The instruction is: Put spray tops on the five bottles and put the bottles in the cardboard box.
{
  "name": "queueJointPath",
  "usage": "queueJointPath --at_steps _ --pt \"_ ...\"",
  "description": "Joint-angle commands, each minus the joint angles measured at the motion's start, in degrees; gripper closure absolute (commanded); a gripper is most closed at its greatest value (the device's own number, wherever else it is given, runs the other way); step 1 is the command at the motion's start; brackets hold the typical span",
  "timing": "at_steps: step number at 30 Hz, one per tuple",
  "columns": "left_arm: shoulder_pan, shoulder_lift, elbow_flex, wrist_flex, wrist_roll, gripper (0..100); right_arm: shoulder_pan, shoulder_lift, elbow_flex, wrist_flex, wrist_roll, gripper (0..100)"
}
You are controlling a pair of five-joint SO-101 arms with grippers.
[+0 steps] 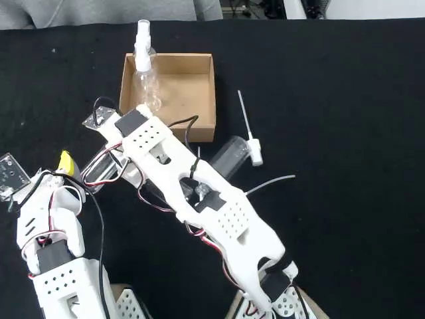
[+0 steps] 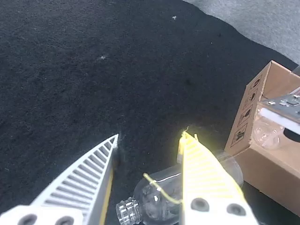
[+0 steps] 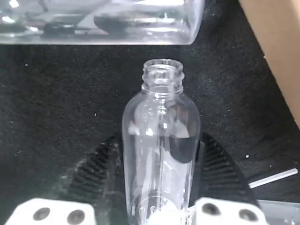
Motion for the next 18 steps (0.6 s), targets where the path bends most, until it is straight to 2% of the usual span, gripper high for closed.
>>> queueJointPath --at_steps 1,18 --pt "-0.13 -0.62 -0.75 -1.05 0.18 81 -0.88 -0.92 -2.59 0.0 -0.53 73.9" --pt "-0.13 -0.62 -0.75 -1.05 0.18 81 -1.85 1.54 -3.12 0.0 -0.44 72.7"
